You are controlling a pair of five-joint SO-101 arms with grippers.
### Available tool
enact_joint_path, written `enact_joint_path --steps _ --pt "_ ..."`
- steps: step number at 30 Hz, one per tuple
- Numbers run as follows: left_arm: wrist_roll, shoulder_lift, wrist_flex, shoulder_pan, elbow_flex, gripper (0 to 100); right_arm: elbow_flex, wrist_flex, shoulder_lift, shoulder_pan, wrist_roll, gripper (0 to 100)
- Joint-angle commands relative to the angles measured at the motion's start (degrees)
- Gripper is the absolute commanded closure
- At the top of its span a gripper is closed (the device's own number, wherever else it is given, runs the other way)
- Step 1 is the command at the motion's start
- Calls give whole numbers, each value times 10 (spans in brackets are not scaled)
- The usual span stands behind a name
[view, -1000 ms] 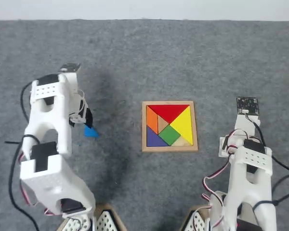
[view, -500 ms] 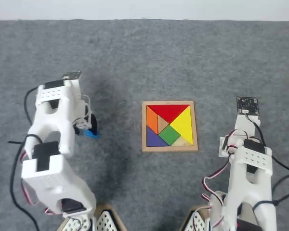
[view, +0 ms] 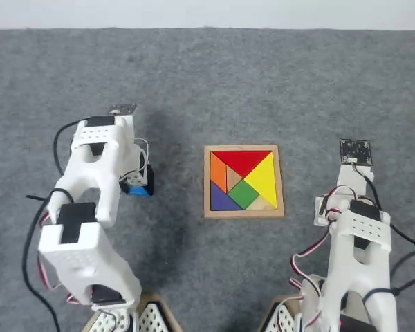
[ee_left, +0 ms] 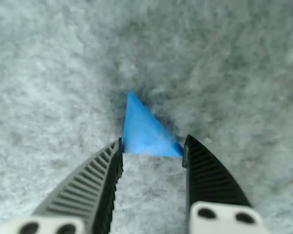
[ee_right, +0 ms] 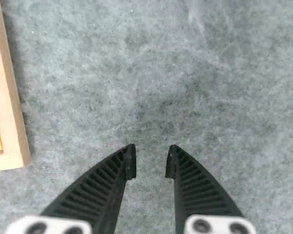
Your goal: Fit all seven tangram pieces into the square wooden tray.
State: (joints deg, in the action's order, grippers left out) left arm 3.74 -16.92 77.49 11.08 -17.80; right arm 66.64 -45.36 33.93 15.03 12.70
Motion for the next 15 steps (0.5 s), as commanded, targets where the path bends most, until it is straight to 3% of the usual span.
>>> enact_joint_path --steps 1,8,15 --pt "10 4 -29 -4 -16 812 -5 10 25 -5 7 873" --pt "29 4 -40 -5 -36 815 -5 10 25 -5 7 873" --pt "-6 10 -76 -4 -35 853 -5 10 25 -5 7 873"
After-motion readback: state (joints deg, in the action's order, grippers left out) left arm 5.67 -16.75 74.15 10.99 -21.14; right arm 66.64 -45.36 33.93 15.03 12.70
